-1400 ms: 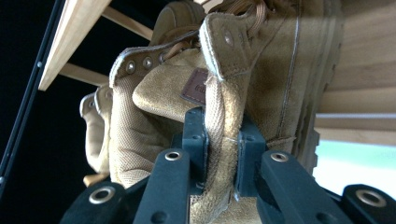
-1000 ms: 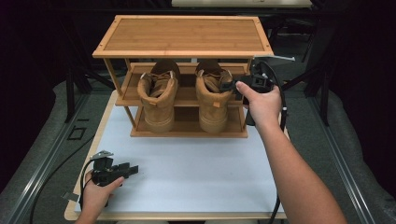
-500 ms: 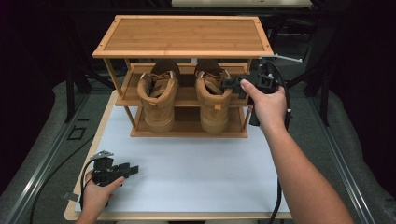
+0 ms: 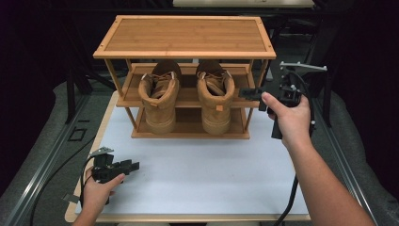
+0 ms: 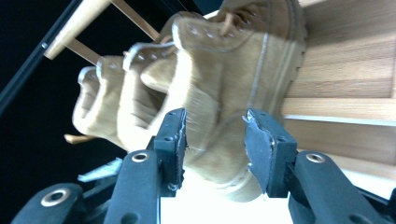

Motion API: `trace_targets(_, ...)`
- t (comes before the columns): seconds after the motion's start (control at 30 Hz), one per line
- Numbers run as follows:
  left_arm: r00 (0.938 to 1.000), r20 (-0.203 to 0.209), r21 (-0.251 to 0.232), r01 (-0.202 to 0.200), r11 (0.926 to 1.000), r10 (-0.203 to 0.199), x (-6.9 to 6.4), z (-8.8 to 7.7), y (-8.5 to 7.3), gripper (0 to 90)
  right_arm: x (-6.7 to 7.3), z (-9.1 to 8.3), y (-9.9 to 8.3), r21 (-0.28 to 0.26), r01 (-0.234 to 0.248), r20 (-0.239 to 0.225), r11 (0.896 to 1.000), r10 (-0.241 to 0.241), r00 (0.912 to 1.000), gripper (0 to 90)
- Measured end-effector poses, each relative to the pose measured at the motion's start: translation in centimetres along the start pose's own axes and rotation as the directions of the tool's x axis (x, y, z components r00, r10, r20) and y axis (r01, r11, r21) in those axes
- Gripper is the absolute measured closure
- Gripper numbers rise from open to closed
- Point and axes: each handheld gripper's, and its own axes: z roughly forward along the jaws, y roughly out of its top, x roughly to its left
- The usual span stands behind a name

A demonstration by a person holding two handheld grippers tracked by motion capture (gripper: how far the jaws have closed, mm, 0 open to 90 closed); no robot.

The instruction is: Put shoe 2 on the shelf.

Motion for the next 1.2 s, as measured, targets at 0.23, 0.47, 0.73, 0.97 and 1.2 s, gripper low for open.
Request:
trace_targets(0.23, 0.9959, -0.010, -0.095, -0.090, 0.9914, 0.090, -2.2, -2.3, 6.0, 79.4, -2.6, 2.6, -1.4, 0.021, 0.060, 0.043, 0.998, -0.061, 0.9972, 72.3)
trace_targets(0.47, 0.9946, -0.009, -0.136, -0.104, 0.9852, 0.103, -3.5, -2.0, 11.0, 90.0, -4.0, 5.6, -2.0, -0.015, 0.035, 0.047, 0.999, -0.034, 0.9983, 86.9)
trace_targets(0.73, 0.9941, -0.026, -0.186, -0.108, 0.9767, 0.105, -4.7, -0.5, 14.8, 90.0, -4.2, 7.6, -2.1, -0.050, 0.039, 0.076, 0.998, -0.035, 0.9965, 90.0)
trace_targets(0.97, 0.9950, -0.052, -0.194, -0.094, 0.9765, 0.086, -5.0, 0.5, 16.0, 90.0, -4.8, 7.9, -2.3, -0.093, 0.009, 0.051, 0.996, -0.004, 0.9987, 90.0)
trace_targets(1.2, 0.9962, -0.041, -0.200, -0.083, 0.9763, 0.076, -4.9, 0.6, 16.0, 90.0, -4.5, 7.8, -2.3, -0.093, 0.042, 0.088, 0.995, -0.034, 0.9955, 90.0)
